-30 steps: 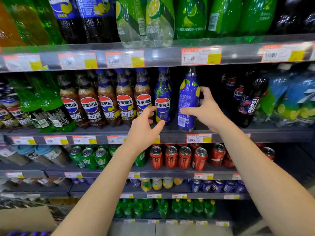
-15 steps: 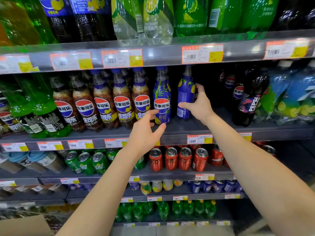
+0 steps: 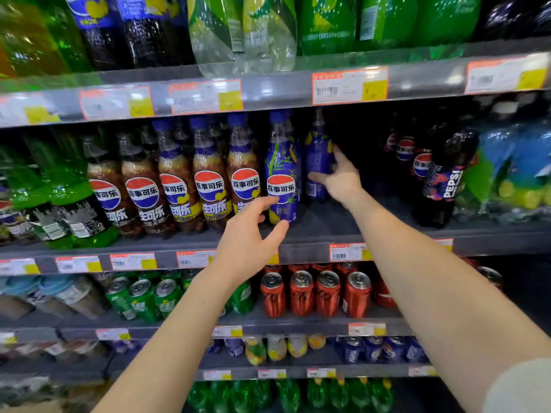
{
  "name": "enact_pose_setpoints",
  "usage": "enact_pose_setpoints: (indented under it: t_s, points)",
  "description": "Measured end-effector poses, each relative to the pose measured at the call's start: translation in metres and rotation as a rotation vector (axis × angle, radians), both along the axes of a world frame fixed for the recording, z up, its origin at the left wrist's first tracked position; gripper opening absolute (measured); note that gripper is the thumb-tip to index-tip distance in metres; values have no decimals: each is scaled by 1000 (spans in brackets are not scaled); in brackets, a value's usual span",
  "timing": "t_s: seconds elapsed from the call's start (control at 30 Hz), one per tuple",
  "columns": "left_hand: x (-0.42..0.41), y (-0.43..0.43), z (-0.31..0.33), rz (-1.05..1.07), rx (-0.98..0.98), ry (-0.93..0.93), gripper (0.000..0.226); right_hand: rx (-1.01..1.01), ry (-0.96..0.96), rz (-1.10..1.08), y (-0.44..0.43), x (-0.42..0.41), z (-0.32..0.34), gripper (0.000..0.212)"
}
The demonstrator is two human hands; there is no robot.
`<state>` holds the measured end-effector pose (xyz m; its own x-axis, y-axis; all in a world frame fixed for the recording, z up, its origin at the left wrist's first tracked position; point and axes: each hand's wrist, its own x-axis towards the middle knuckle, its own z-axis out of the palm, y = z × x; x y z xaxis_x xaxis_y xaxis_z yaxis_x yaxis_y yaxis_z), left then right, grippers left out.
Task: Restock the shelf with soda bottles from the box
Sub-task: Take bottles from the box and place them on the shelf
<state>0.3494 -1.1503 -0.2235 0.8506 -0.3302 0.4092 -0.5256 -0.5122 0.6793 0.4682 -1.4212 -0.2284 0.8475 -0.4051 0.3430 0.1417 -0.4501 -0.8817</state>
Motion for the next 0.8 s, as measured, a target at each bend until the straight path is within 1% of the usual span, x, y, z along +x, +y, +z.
enact_pose_setpoints:
  t_s: [0.07,0.3,0.5,0.8]
  points:
    - [-1,1,-2,0,8,-22,51,4,27,15,-12,22,-4,115]
    - [-1,1,-11,-3,-18,-70,52,-94,17,-33,-16,37,2,95]
    - [-1,4,-14,14,-8,-122,50,-64,7,-30,-19,52,1,95]
    - [1,0,-14,32,15,-110,50,-136,8,-29,-26,61,3,90]
